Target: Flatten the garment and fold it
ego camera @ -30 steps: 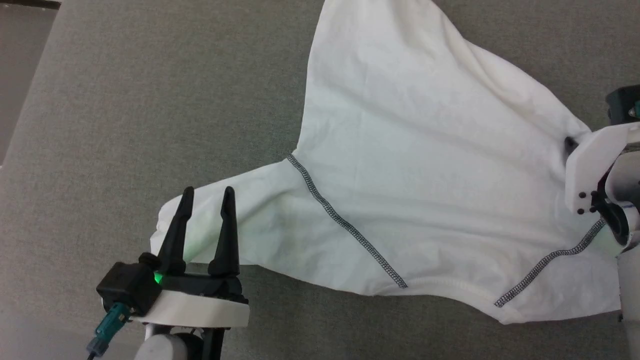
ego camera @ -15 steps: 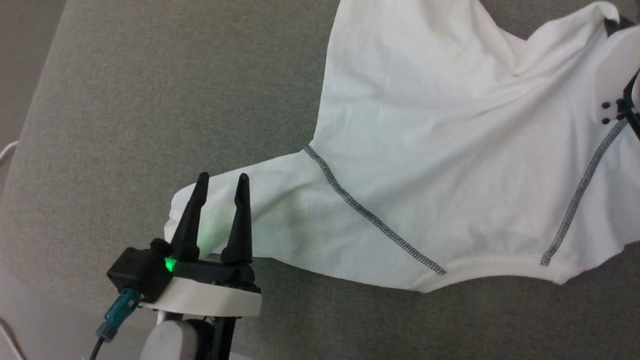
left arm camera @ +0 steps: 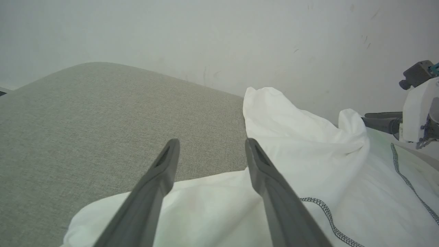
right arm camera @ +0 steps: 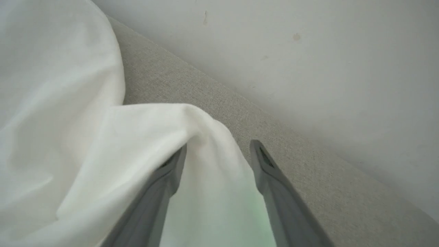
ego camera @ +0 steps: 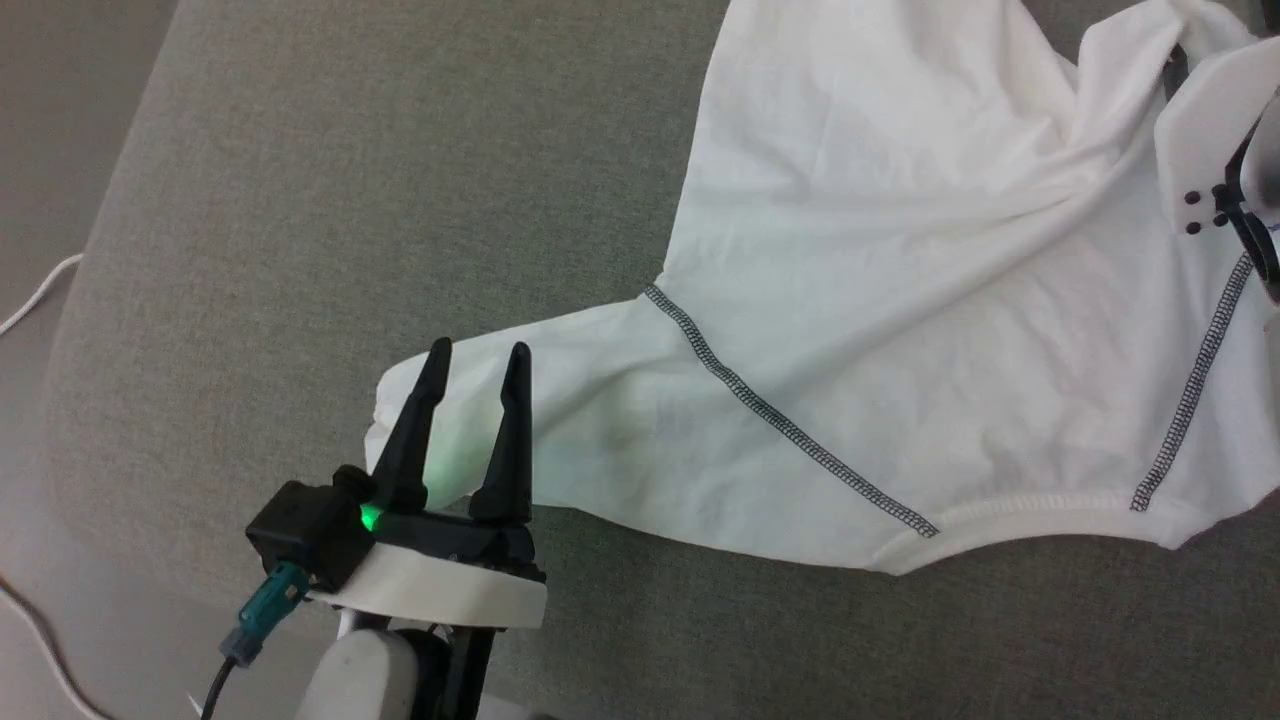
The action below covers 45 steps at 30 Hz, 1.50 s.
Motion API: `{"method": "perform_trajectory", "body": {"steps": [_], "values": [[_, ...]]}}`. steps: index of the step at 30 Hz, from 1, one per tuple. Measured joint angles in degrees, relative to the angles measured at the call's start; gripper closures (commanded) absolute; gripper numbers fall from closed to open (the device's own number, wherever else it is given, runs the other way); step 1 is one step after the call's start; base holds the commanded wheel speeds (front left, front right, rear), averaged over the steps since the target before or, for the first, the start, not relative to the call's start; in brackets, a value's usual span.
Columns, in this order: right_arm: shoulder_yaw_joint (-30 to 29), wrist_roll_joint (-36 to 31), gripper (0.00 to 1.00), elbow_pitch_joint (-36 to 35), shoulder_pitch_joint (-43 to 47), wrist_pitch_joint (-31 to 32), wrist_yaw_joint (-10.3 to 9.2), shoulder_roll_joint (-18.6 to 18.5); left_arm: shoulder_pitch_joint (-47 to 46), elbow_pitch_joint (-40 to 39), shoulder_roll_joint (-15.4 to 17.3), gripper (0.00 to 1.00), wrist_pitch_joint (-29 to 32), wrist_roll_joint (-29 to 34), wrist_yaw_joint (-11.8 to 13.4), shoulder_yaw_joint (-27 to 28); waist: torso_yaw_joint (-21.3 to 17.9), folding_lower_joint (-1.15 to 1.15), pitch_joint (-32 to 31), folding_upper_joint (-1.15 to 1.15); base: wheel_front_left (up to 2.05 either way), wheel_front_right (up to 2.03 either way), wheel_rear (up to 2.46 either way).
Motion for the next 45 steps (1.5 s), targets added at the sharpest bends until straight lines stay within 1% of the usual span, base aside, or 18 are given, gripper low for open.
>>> {"method": "perform_trajectory", "body": {"steps": [4, 8, 11, 15, 18, 20, 22, 24, 26, 29, 30, 31, 32, 36, 39, 41, 45], "values": [[-3.60, 1.89, 0.00, -1.89, 1.81, -4.59, 0.00, 2.09, 0.21, 0.24, -0.01, 0.00, 0.00, 0.64, 0.00, 0.30, -0.91, 0.00, -1.72, 0.00, 0.00, 0.00, 0.00], [-6.79, 4.05, 0.00, -8.20, 7.90, -5.82, 0.01, 3.88, 2.22, 0.19, 0.01, 0.00, 0.00, 1.27, 0.04, 1.21, -2.56, -0.01, -4.24, 0.00, 0.00, 0.00, 0.00], [-10.87, 5.46, 0.00, -15.92, 15.63, -3.82, 0.01, 3.68, 3.80, 0.04, 0.00, 0.00, 0.00, 2.01, 0.05, 1.57, -4.21, -0.01, -6.07, 0.00, 0.00, 0.00, 0.00], [-17.63, 6.48, 0.00, -29.84, 28.47, 0.47, 0.00, 3.21, 5.00, -0.90, 0.00, 0.00, 0.00, 2.32, 0.23, 2.18, -6.56, -0.01, -7.79, 0.00, 0.00, 0.00, 0.00], [-22.46, 7.70, 0.00, -38.76, 37.90, 3.25, -0.01, 5.20, 5.34, -1.69, -0.02, 0.00, -0.01, 2.53, 0.32, 2.68, -8.24, -0.01, -8.43, 0.00, 0.00, 0.00, 0.00], [-24.85, 8.87, 0.00, -42.76, 43.12, 4.79, -0.01, 7.89, 5.45, -2.03, -0.01, 0.00, 0.00, 2.54, 0.31, 3.12, -9.23, -0.02, -8.60, 0.00, 0.00, 0.00, 0.00], [-25.77, 9.18, 0.00, -44.73, 47.33, 5.77, -0.01, 9.95, 5.62, -2.23, -0.01, 0.00, 0.00, 2.54, 0.30, 3.43, -10.05, -0.02, -8.58, 0.00, 0.00, 0.00, 0.00], [-26.48, 9.62, 0.00, -45.06, 50.00, 6.11, -0.01, 11.44, 5.75, -2.32, -0.02, 0.00, 0.00, 2.63, 0.27, 3.72, -10.63, -0.01, -8.41, 0.00, 0.00, 0.00, 0.00], [-26.29, 9.70, 0.00, -44.17, 51.57, 6.00, -0.01, 11.83, 5.76, -2.44, -0.01, 0.00, 0.00, 2.98, 0.08, 3.86, -11.00, -0.01, -8.02, 0.00, 0.00, 0.00, 0.00], [-25.94, 9.75, 0.00, -40.84, 51.75, 5.08, 0.00, 12.38, 5.75, -2.56, 0.00, 0.00, 0.00, 3.05, -0.01, 3.92, -11.37, 0.00, -7.44, 0.00, 0.00, 0.00, 0.00], [-25.83, 9.84, 0.38, -39.58, 51.67, 5.09, 0.00, 12.51, 5.75, -2.60, 0.02, 0.00, 0.00, 3.07, -0.04, 3.98, -11.47, 0.00, -7.28, 0.00, 0.00, 0.00, 0.00], [-25.76, 9.88, 0.80, -38.40, 51.57, 4.95, 0.00, 12.74, 5.75, -2.65, 0.05, 0.00, 0.00, 3.09, -0.04, 4.10, -11.60, 0.00, -7.14, 0.00, 0.00, 0.00, 0.00], [-25.68, 9.81, 1.00, -37.39, 51.33, 4.48, 0.00, 12.85, 5.75, -2.68, 0.08, 0.00, 0.00, 3.12, -0.05, 4.20, -11.73, 0.00, -7.03, 0.00, 0.00, 0.00, 0.00], [-25.31, 9.70, 1.00, -35.88, 48.34, 3.04, 0.00, 12.76, 5.75, -2.82, 0.21, 0.00, 0.00, 3.21, -0.05, 4.89, -12.43, 0.00, -6.95, 0.00, 0.00, 0.00, 0.00], [-24.93, 9.69, 1.00, -36.97, 45.78, 2.56, 0.00, 10.93, 5.77, -3.05, 0.30, 0.00, 0.00, 3.54, -0.05, 5.25, -13.18, 0.00, -7.06, 0.00, 0.00, 0.00, 0.00], [-24.91, 9.38, 1.00, -38.17, 43.59, 2.75, 0.00, 8.17, 5.78, -3.34, 0.31, 0.00, 0.00, 3.55, -0.05, 5.23, -13.69, 0.00, -7.05, 0.00, 0.00, 0.00, 0.00], [-25.01, 7.91, 1.00, -39.68, 38.27, 4.67, 0.00, -0.15, 5.75, -3.59, 0.32, 0.00, 0.00, 3.64, -0.05, 5.08, -14.22, 0.00, -6.50, 0.00, 0.00, 0.00, 0.00]]}}
